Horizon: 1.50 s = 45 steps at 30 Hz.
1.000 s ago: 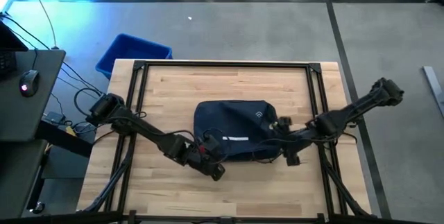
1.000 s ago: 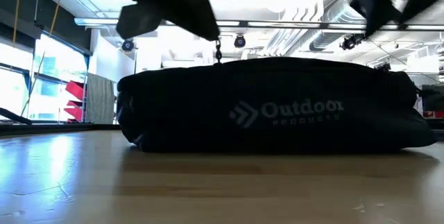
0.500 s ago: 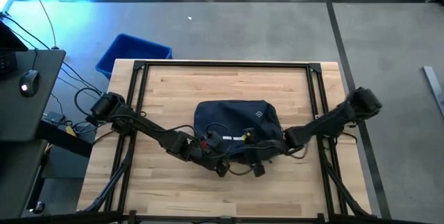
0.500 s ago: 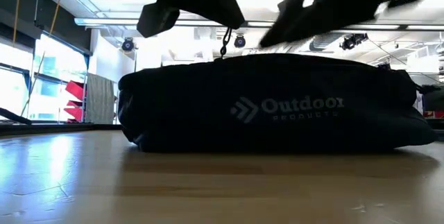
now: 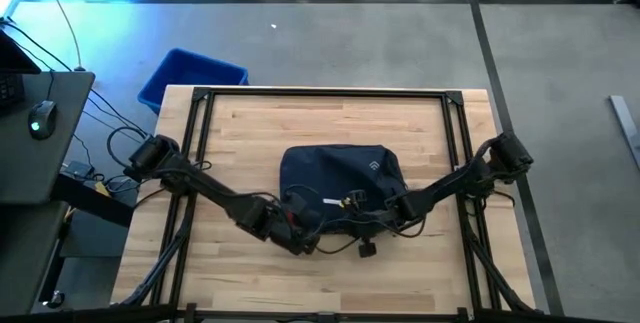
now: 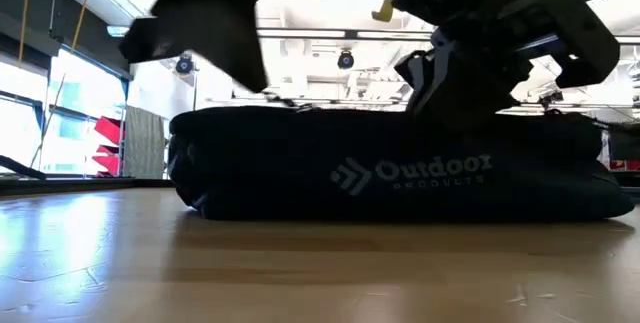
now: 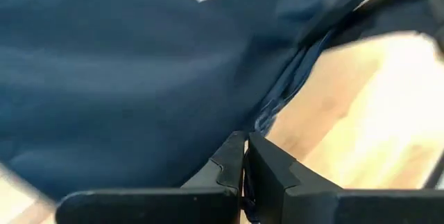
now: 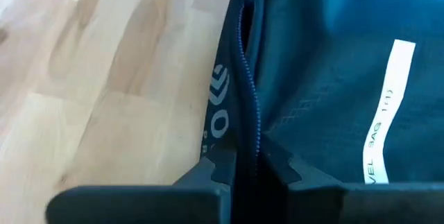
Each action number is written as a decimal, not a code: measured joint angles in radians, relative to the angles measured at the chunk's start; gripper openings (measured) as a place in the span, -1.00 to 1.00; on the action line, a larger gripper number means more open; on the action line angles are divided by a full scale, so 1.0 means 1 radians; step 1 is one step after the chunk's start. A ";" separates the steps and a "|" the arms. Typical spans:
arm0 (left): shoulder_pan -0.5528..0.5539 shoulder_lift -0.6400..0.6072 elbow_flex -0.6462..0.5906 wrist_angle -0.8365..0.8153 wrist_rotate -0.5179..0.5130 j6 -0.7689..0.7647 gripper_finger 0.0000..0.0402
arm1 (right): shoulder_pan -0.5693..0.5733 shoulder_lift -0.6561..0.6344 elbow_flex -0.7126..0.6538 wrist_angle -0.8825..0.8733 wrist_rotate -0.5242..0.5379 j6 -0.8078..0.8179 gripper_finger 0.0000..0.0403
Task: Unpack backpack
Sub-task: Open the blue backpack
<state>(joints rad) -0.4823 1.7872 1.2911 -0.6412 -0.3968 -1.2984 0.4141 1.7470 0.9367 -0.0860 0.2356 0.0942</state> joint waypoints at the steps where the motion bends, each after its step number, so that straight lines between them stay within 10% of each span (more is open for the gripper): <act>1: -0.007 0.001 0.000 -0.015 0.003 -0.003 -1.00 | 0.000 0.000 0.000 -0.010 -0.001 0.008 -0.93; 18: -0.039 0.160 -0.001 0.240 -0.013 -0.011 -0.96 | 0.001 -0.006 -0.001 -0.085 -0.010 0.038 -1.00; 31: 0.009 0.243 -0.002 0.440 -0.046 0.095 -0.38 | 0.001 -0.014 0.051 -0.103 -0.038 0.037 -1.00; 38: 0.009 0.243 -0.002 0.405 -0.047 0.078 -0.92 | 0.008 -0.014 0.055 -0.142 -0.037 0.044 -1.00; 45: -0.018 0.244 0.058 0.208 -0.076 0.041 -1.00 | 0.031 -0.014 0.056 -0.182 -0.034 0.048 -1.00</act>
<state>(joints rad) -0.5004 2.0308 1.3486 -0.4334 -0.4733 -1.2571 0.4454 1.7325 0.9932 -0.2680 0.2013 0.1417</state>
